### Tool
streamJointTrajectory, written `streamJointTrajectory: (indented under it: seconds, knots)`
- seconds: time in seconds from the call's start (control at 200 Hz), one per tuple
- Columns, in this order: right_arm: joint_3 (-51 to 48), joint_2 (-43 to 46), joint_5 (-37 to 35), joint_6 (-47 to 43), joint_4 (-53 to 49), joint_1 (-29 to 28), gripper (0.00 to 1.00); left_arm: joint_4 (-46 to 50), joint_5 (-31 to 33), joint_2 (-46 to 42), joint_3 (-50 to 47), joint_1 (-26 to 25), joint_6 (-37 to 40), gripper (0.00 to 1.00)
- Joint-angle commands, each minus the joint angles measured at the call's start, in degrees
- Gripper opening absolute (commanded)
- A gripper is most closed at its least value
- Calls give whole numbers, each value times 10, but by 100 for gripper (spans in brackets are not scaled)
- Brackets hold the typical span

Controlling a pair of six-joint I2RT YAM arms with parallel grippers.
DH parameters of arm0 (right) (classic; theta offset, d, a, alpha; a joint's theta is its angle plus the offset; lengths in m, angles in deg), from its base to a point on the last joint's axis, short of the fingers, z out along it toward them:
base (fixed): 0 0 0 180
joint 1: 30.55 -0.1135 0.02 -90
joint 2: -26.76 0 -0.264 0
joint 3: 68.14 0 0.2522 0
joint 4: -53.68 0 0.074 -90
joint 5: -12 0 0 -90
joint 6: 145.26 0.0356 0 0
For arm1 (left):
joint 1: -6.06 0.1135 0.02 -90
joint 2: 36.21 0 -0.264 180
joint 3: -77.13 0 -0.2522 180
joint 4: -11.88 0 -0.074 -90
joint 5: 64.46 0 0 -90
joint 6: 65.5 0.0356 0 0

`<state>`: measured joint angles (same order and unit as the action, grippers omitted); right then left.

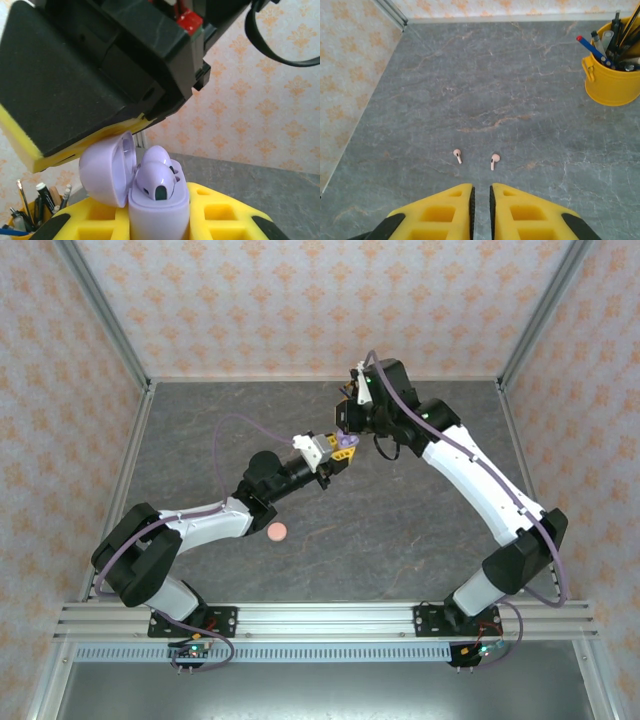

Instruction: Insert the wireless bluetooth earbuds into the charging case

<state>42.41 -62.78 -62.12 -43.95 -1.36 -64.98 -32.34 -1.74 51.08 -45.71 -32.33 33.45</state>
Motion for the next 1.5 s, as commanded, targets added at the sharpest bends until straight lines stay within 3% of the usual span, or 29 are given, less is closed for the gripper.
streamJointTrajectory:
  seconds: [0.0, 0.31, 0.445, 0.58, 0.941, 1.116, 1.296, 1.491]
  knots:
    - [7, 24, 21, -15, -56, 2, 17, -23, -3, 3, 2, -5, -4, 0]
    - [-138, 166, 45, 12, -29, 2, 15, -3, 12, 13, 23, -5, -5, 0]
    - [-178, 214, -55, 36, -12, 2, 17, 20, 19, 27, 43, -5, -32, 0]
    - [-208, 247, -166, 72, -5, 7, 20, 145, 29, 56, 95, -4, -93, 0]
    - [-334, 265, -162, 159, 46, 11, 24, 448, -29, 294, 336, -4, -333, 0]
    - [-371, 283, -161, 178, 60, 11, 26, 554, -34, 376, 433, -4, -392, 0]
    - [-378, 283, -157, 182, 61, 11, 30, 618, -11, 419, 473, -1, -449, 0]
    - [-388, 297, -148, 183, 60, 11, 41, 629, -8, 435, 475, 1, -474, 16]
